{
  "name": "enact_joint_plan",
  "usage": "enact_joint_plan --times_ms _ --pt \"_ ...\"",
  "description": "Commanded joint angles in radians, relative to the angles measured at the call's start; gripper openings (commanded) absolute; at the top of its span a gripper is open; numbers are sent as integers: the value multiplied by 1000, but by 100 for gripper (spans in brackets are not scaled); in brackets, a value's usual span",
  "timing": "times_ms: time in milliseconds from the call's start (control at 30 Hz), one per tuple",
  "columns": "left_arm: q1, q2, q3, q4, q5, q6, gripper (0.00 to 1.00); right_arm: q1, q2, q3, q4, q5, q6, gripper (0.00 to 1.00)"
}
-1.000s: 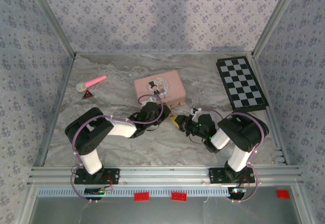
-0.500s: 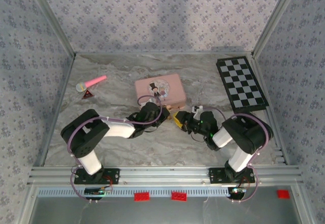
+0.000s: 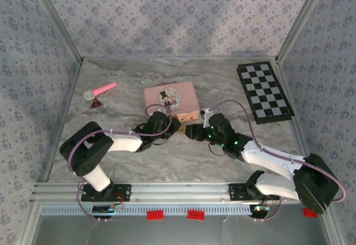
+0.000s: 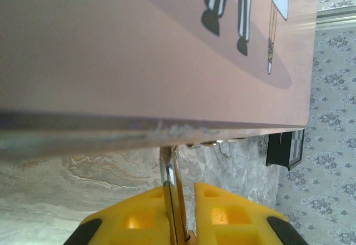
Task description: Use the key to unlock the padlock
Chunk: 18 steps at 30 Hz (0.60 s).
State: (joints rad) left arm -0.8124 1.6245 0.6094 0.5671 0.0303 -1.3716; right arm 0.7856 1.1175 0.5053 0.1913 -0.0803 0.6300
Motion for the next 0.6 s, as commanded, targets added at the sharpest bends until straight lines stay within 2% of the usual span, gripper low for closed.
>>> enact_joint_plan --times_ms 0,67,167,367,567 --pt "14 -35 -1 27 21 -78 0 54 -20 -48 -71 243 -223 49" --pt "13 -35 0 31 30 -79 0 150 -10 -102 55 385 -342 47" --pt "11 -39 0 39 46 -72 0 252 15 -150 181 513 -484 50" --pt "-6 -62 -6 1 45 -64 0 304 41 -204 309 583 -613 46" --pt "-19 -38 -5 17 63 -79 0 375 118 -220 436 588 -782 45"
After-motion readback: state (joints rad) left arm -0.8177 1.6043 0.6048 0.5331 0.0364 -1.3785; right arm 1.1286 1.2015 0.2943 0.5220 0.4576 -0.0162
